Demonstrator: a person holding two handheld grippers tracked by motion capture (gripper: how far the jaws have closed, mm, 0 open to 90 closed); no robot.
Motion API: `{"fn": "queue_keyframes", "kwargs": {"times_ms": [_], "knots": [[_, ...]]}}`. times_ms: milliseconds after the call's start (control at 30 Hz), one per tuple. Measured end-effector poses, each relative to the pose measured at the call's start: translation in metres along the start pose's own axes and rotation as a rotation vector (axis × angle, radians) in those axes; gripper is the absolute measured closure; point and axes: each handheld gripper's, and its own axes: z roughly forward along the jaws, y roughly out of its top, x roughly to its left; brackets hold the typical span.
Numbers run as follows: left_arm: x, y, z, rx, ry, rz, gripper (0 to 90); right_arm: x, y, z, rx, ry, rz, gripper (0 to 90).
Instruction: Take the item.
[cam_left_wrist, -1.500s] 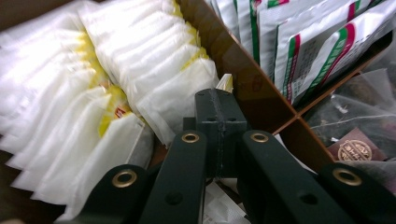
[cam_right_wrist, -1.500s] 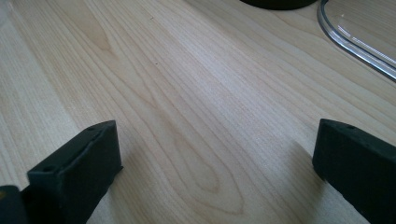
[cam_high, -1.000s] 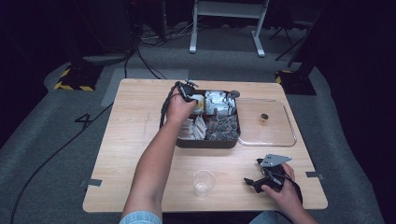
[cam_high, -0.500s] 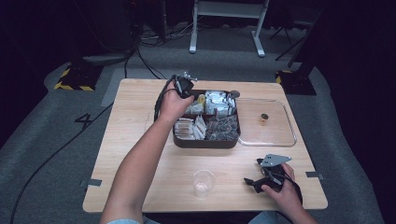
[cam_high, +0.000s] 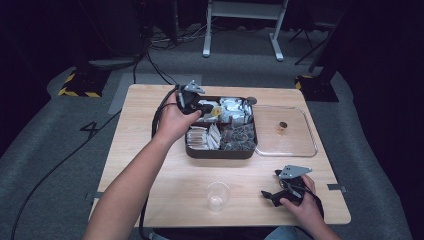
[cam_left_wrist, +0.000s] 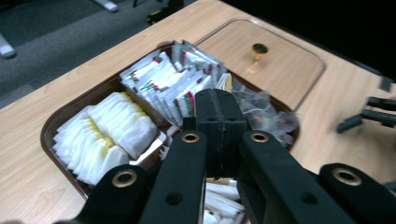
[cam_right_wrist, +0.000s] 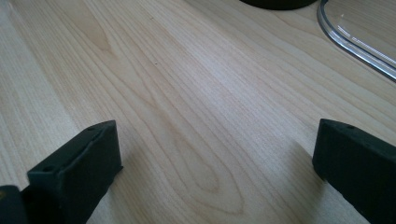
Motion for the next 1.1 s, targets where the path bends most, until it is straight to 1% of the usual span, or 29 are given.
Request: {"fn": "queue_keyframes", "kwargs": {"times_ms": [67, 100, 200, 233, 267, 300, 367, 433, 467, 500, 567, 600, 633, 667, 700, 767, 833, 867, 900, 1033, 1067, 1100], "knots": [[-0.002, -0.001, -0.003, -0.003, -0.006, 0.008, 90.0, 0.000, 0.000, 0.000, 0.000, 0.000, 0.000, 1.1], [-0.008, -0.004, -0.010, -0.006, -0.021, 0.017, 90.0, 0.000, 0.000, 0.000, 0.000, 0.000, 0.000, 1.1], [-0.016, -0.009, -0.018, -0.018, -0.044, 0.039, 90.0, 0.000, 0.000, 0.000, 0.000, 0.000, 0.000, 1.1], [-0.020, -0.011, -0.021, -0.028, -0.053, 0.041, 90.0, 0.000, 0.000, 0.000, 0.000, 0.000, 0.000, 1.1], [-0.020, -0.011, -0.021, -0.028, -0.053, 0.041, 90.0, 0.000, 0.000, 0.000, 0.000, 0.000, 0.000, 1.1], [-0.026, -0.014, -0.026, -0.036, -0.071, 0.055, 90.0, 0.000, 0.000, 0.000, -0.001, -0.001, -0.001, 1.1], [-0.033, -0.017, -0.031, -0.048, -0.085, 0.067, 90.0, 0.000, 0.000, 0.000, -0.001, -0.001, -0.001, 1.1], [-0.036, -0.018, -0.033, -0.048, -0.093, 0.073, 90.0, 0.000, 0.000, 0.000, 0.000, -0.001, -0.001, 1.1], [-0.043, -0.022, -0.038, -0.065, -0.106, 0.083, 90.0, 0.000, 0.000, 0.000, 0.000, 0.000, 0.000, 1.1], [-0.047, -0.024, -0.040, -0.075, -0.113, 0.085, 90.0, 0.000, 0.000, 0.000, 0.000, 0.000, -0.002, 1.1], [-0.054, -0.028, -0.044, -0.088, -0.117, 0.107, 90.0, 0.000, 0.000, 0.000, 0.001, 0.000, 0.000, 1.1], [-0.057, -0.030, -0.045, -0.093, -0.122, 0.108, 90.0, 0.000, 0.000, 0.000, 0.001, 0.000, 0.000, 1.1], [-0.057, -0.030, -0.045, -0.093, -0.122, 0.108, 90.0, 0.000, 0.000, 0.000, 0.001, 0.000, -0.001, 1.1], [-0.061, -0.033, -0.045, -0.102, -0.124, 0.109, 90.0, 0.000, 0.000, 0.000, 0.001, 0.000, -0.001, 1.1], [-0.068, -0.038, -0.045, -0.113, -0.134, 0.116, 90.0, 0.000, 0.001, 0.000, 0.001, -0.001, -0.001, 1.1], [-0.075, -0.044, -0.046, -0.120, -0.150, 0.121, 90.0, 0.000, 0.001, 0.001, 0.001, -0.001, -0.001, 1.1], [-0.082, -0.049, -0.047, -0.123, -0.161, 0.135, 90.0, 0.000, 0.001, 0.001, 0.001, -0.001, -0.001, 1.1], [-0.085, -0.052, -0.048, -0.126, -0.168, 0.133, 90.0, 0.000, 0.001, 0.001, 0.001, -0.001, -0.001, 1.1], [-0.085, -0.052, -0.048, -0.126, -0.168, 0.133, 90.0, 0.000, 0.001, 0.001, 0.001, -0.001, -0.001, 1.1], [-0.099, -0.064, -0.051, -0.132, -0.198, 0.146, 90.0, 0.000, 0.001, 0.001, 0.001, -0.001, -0.001, 1.1], [-0.099, -0.064, -0.051, -0.132, -0.198, 0.146, 90.0, 0.000, 0.001, 0.001, 0.001, -0.001, -0.001, 1.1], [-0.104, -0.069, -0.051, -0.131, -0.206, 0.153, 90.0, 0.000, 0.001, 0.001, 0.001, -0.001, -0.001, 1.1]]}}
